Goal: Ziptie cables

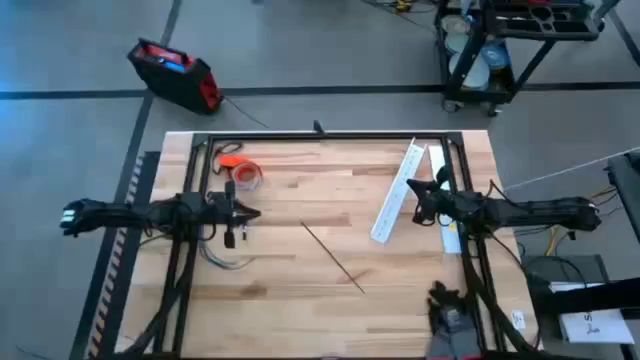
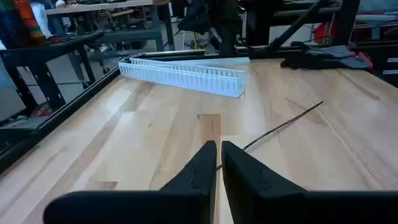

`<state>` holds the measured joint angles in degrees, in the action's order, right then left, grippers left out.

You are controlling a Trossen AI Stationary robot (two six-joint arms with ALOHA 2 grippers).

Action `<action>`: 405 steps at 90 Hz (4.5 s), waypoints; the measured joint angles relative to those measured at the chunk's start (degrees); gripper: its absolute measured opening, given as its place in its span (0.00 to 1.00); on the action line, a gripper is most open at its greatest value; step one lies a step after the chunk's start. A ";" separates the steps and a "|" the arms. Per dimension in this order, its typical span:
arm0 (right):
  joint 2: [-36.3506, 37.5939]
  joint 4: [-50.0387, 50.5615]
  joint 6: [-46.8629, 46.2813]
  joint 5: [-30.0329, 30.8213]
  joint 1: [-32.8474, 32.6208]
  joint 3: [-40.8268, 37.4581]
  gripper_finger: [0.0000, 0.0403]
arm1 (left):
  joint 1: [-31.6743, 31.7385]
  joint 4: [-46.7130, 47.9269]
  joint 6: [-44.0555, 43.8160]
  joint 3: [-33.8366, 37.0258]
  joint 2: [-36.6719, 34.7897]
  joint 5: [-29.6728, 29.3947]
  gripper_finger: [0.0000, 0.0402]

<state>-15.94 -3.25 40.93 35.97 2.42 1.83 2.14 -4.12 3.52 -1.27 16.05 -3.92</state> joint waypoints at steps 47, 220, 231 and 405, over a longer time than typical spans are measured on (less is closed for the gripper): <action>0.02 0.00 0.00 0.02 0.00 0.00 0.02 | 0.01 0.00 0.01 0.01 0.00 0.00 0.03; 0.02 0.00 -0.01 0.01 -0.01 0.00 0.02 | -0.16 -9.87 -29.83 -0.08 4.50 3.10 0.03; 0.02 -0.02 0.00 0.00 0.00 0.00 0.02 | -0.18 -14.56 -26.02 -0.08 7.50 14.43 0.03; 0.02 -0.02 0.00 0.02 0.00 0.00 0.02 | -0.59 50.58 68.24 -38.61 68.60 -5.77 0.41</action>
<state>-15.92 -3.27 40.93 35.99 2.41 1.83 1.55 46.46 71.76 -39.88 84.65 -9.70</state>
